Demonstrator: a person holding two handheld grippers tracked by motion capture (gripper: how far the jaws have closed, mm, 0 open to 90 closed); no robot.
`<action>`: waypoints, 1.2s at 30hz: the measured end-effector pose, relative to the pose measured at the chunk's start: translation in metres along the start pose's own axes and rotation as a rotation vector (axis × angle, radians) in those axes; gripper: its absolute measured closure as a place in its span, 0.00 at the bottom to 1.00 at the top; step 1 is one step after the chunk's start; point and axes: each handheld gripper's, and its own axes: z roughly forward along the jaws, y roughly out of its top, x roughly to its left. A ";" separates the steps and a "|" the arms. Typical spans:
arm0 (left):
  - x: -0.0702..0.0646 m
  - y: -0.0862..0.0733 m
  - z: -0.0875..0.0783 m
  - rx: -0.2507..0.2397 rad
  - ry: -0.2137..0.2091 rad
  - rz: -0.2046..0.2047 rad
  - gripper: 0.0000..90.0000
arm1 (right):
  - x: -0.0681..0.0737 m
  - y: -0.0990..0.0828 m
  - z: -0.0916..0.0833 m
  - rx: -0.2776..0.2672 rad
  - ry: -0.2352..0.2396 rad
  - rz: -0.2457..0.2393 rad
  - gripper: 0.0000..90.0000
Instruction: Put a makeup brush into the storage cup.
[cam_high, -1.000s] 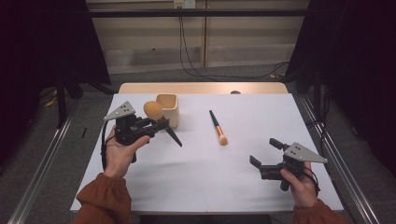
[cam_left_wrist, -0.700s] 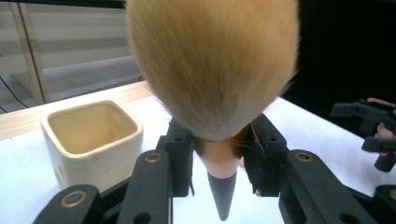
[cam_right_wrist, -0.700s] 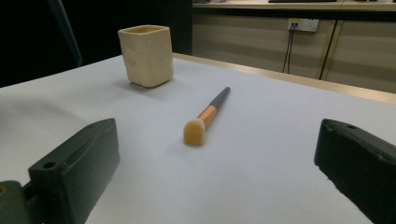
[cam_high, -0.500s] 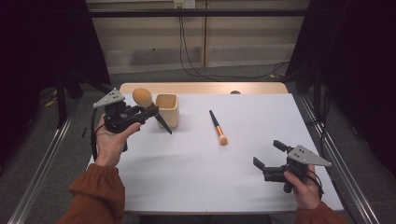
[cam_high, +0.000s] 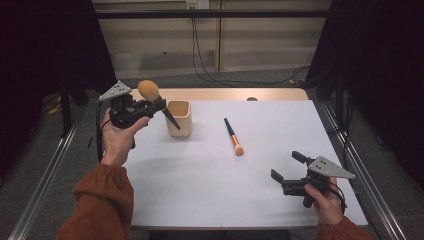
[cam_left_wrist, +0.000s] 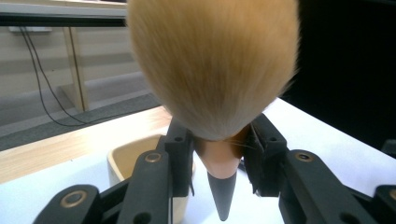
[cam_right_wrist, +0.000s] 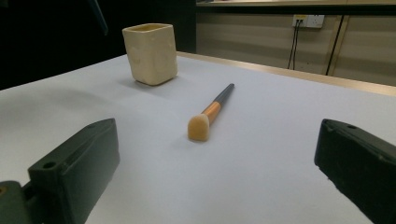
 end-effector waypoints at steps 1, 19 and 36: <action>0.001 0.001 0.001 -0.008 0.001 0.003 0.73 | 0.000 0.000 0.000 -0.001 0.004 0.003 0.00; 0.016 0.018 0.015 -0.066 0.059 0.008 0.73 | -0.001 -0.003 0.000 0.009 0.019 -0.001 0.00; 0.041 0.008 0.048 -0.038 0.125 -0.016 0.73 | 0.000 -0.004 0.000 0.010 0.021 -0.013 0.00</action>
